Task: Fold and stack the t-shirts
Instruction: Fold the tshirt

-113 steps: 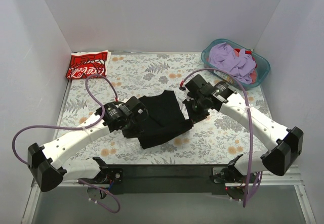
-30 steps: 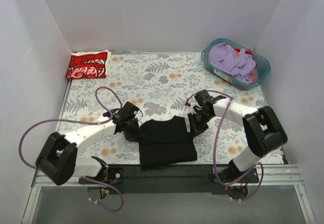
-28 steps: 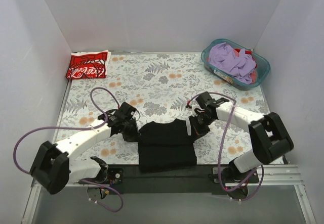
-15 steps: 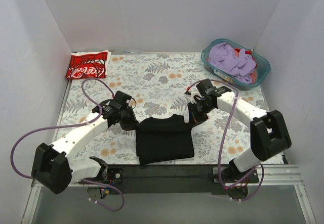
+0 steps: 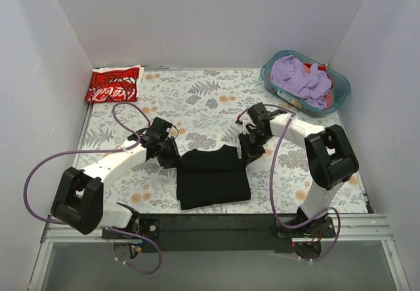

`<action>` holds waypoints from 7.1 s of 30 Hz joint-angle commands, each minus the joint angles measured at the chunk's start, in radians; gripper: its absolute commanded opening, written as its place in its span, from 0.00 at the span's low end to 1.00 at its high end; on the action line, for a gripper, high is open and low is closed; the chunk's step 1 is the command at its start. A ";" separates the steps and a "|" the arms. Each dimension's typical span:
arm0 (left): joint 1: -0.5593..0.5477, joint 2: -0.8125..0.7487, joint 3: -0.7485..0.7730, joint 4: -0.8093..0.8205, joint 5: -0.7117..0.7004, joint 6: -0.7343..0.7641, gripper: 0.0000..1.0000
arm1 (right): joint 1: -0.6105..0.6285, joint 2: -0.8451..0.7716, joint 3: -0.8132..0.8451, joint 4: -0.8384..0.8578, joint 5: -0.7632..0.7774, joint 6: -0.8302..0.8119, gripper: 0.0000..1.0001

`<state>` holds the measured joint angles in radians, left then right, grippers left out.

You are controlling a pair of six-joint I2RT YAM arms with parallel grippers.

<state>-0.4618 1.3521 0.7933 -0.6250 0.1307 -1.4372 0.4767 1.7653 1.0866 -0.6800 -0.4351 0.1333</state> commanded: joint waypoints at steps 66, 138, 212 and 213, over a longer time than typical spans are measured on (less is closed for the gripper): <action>0.163 0.168 -0.077 0.277 0.162 0.035 0.22 | -0.098 0.315 0.185 0.353 -0.447 -0.114 0.31; 0.104 0.157 -0.072 0.071 0.053 0.060 0.08 | -0.173 -0.001 -0.294 0.500 -0.427 0.031 0.55; 0.055 0.197 0.026 0.209 0.076 -0.074 0.32 | -0.142 0.168 -0.085 0.536 -0.279 0.113 0.55; 0.055 0.184 0.047 0.209 0.073 -0.072 0.35 | -0.142 0.154 -0.053 0.499 -0.249 0.092 0.55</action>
<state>-0.4084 1.5509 0.7902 -0.3920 0.2573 -1.5158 0.3588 1.9144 0.9463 0.0319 -0.9394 0.4397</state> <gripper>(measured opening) 0.336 0.552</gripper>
